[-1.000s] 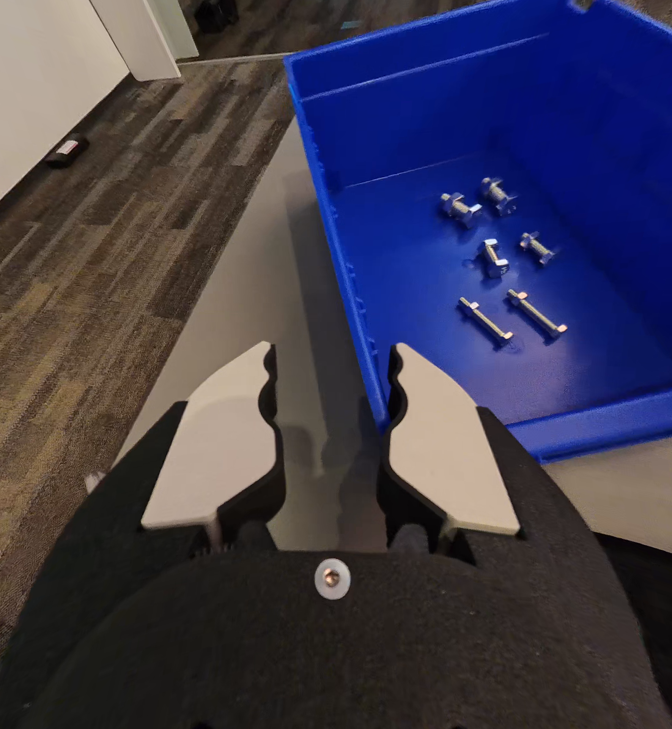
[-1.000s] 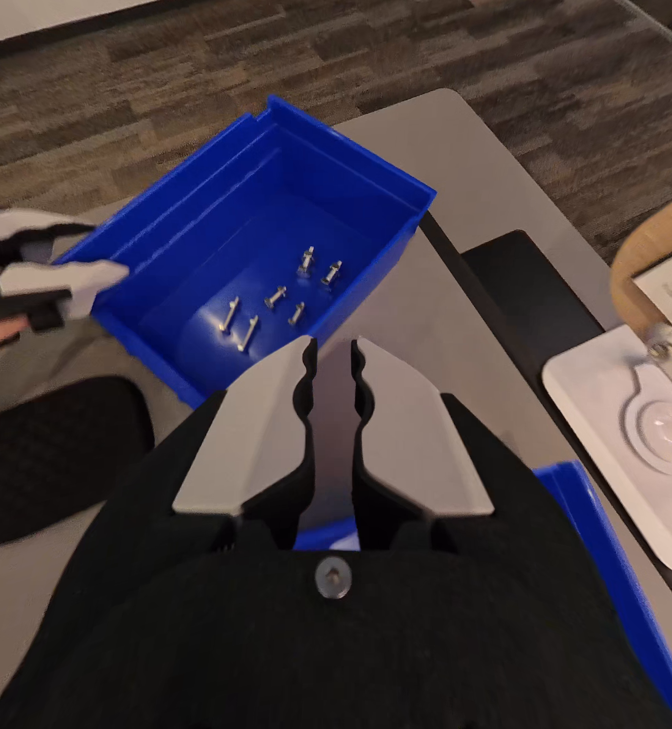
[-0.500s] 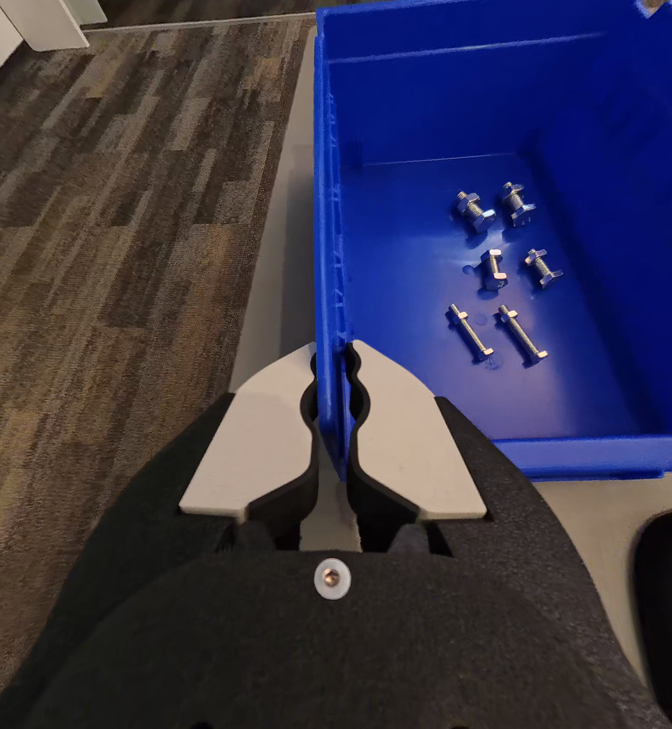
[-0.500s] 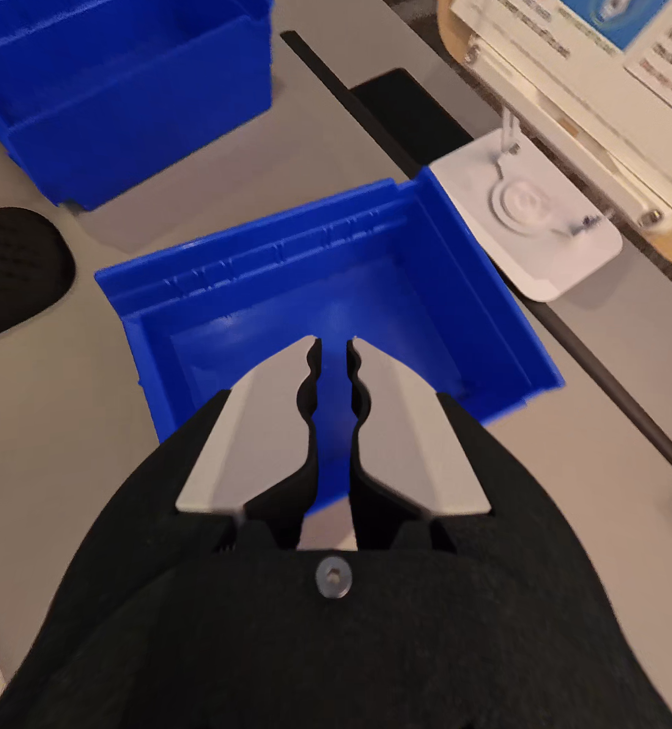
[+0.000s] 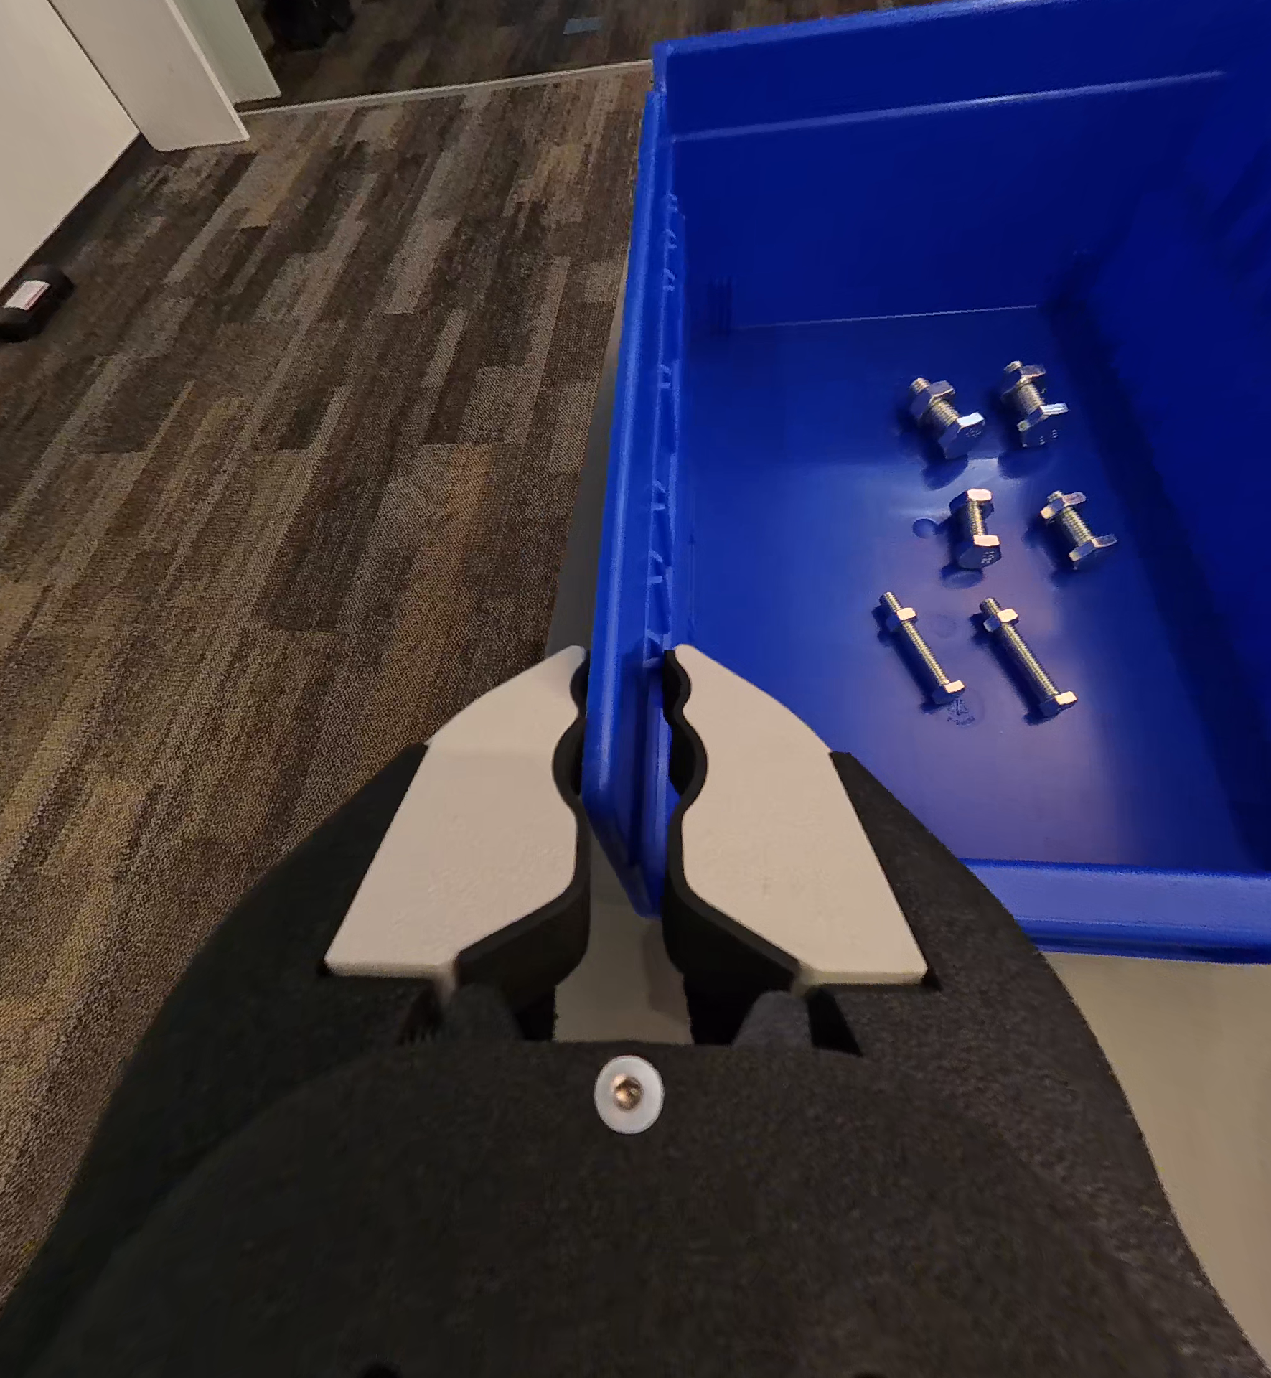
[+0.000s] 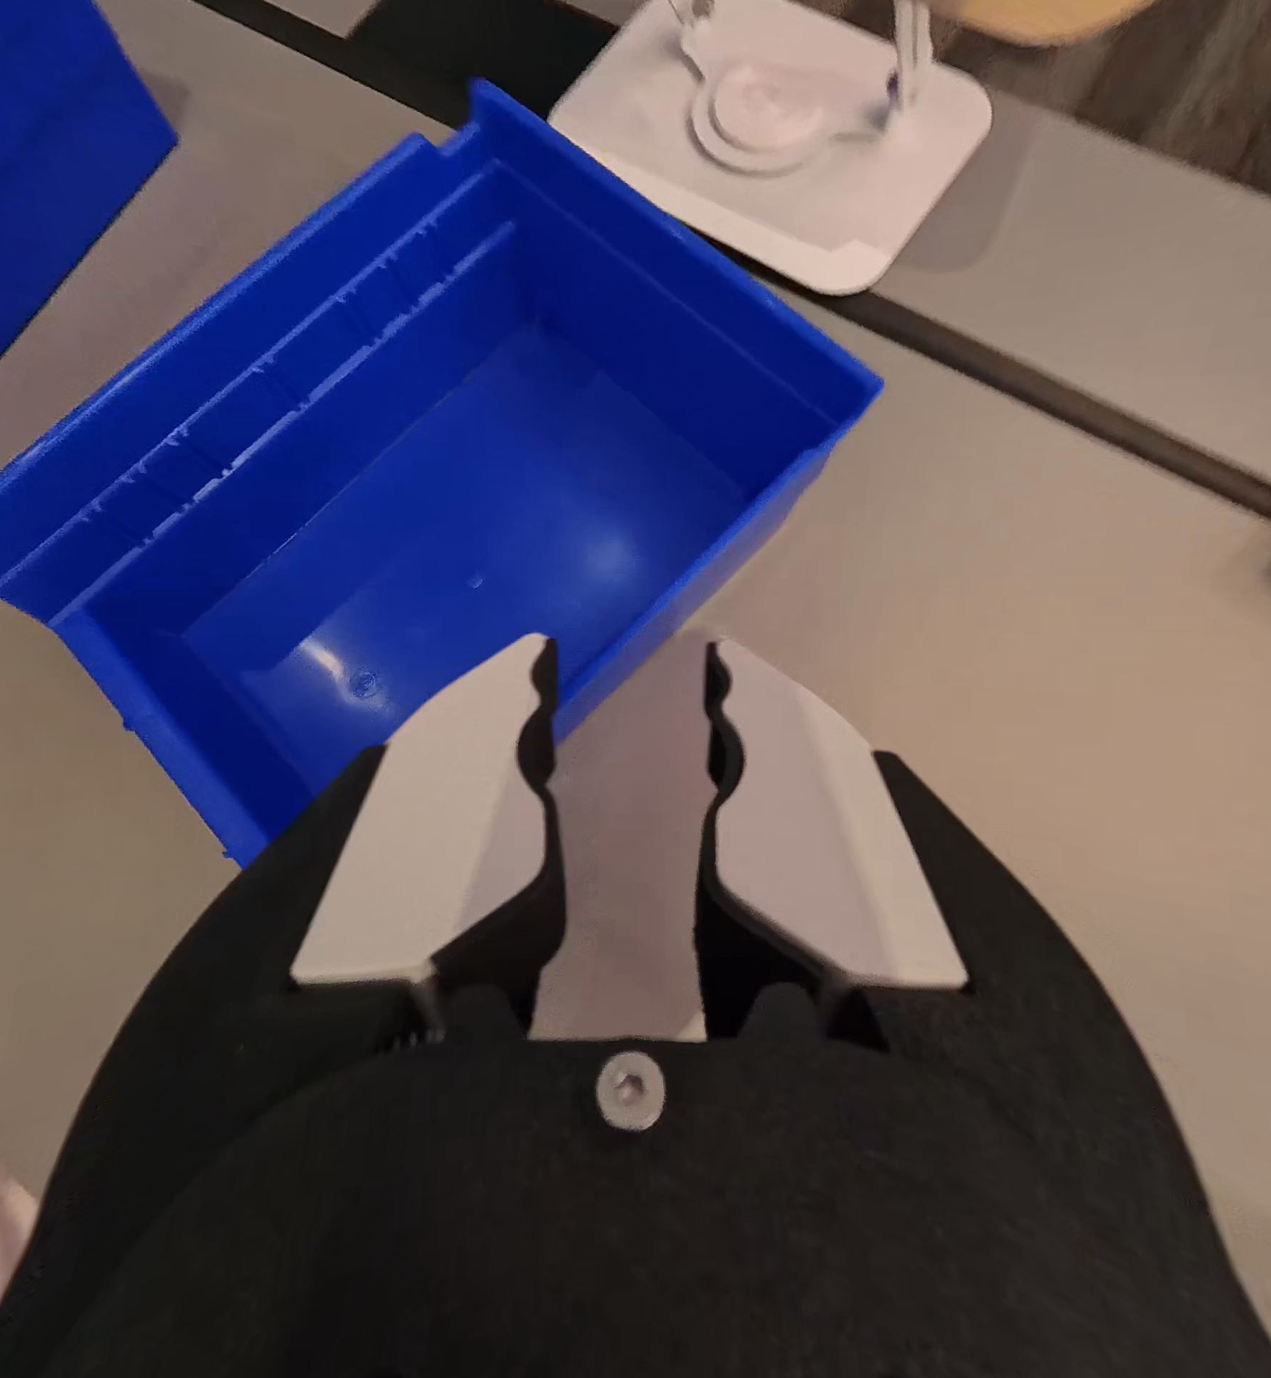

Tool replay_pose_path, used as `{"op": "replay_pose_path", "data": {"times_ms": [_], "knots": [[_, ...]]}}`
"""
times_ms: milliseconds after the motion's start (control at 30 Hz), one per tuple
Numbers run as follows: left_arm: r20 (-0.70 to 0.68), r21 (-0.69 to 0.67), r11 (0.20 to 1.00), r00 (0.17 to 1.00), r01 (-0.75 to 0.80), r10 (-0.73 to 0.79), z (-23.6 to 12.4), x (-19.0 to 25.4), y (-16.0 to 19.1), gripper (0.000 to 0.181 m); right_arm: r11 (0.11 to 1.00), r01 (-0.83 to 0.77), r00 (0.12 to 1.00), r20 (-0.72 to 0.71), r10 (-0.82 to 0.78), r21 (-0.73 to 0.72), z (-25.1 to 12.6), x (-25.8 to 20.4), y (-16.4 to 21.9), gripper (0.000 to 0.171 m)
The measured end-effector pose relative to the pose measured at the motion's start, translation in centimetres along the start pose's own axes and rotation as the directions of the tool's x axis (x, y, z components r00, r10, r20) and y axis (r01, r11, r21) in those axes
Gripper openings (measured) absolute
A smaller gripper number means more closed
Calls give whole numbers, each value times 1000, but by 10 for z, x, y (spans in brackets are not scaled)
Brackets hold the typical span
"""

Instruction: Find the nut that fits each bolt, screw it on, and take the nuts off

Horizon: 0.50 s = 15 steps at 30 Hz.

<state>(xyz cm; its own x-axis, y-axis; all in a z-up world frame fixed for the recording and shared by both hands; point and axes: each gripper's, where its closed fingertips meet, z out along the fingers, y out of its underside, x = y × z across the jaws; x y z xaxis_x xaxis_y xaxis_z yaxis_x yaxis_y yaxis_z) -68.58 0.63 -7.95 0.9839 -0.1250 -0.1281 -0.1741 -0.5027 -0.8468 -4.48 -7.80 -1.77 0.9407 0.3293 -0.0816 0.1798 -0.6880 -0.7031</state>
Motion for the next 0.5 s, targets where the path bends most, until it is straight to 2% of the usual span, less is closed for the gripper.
{"op": "replay_pose_path", "data": {"times_ms": [100, 167, 267, 367, 433, 500], "knots": [[105, 92, 996, 994, -10, 1, -14, -12, -16, 41, 993, -103, 993, -57, 99, -61, 9, 8, 13, 66], [127, 201, 980, 992, -2, -24, -34, -12, -35, 44, 987, -149, 989, -17, 148, -64, 18, -1, 15, 75], [93, 293, 956, 994, 32, -62, -65, -1, -57, 40, 973, -200, 978, 42, 206, -112, 37, -16, 21, 75], [9, 328, 941, 995, 89, -98, -90, 23, -68, 45, 959, -193, 980, 1, 197, -206, 58, -16, 36, 73], [-44, 341, 931, 991, 132, -125, -105, 39, -71, 48, 944, -196, 975, 53, 217, -264, 68, -26, 42, 61], [-93, 368, 917, 987, 154, -129, -121, 55, -75, 51, 916, -181, 977, 43, 210, -357, 76, -27, 51, 52]]}}
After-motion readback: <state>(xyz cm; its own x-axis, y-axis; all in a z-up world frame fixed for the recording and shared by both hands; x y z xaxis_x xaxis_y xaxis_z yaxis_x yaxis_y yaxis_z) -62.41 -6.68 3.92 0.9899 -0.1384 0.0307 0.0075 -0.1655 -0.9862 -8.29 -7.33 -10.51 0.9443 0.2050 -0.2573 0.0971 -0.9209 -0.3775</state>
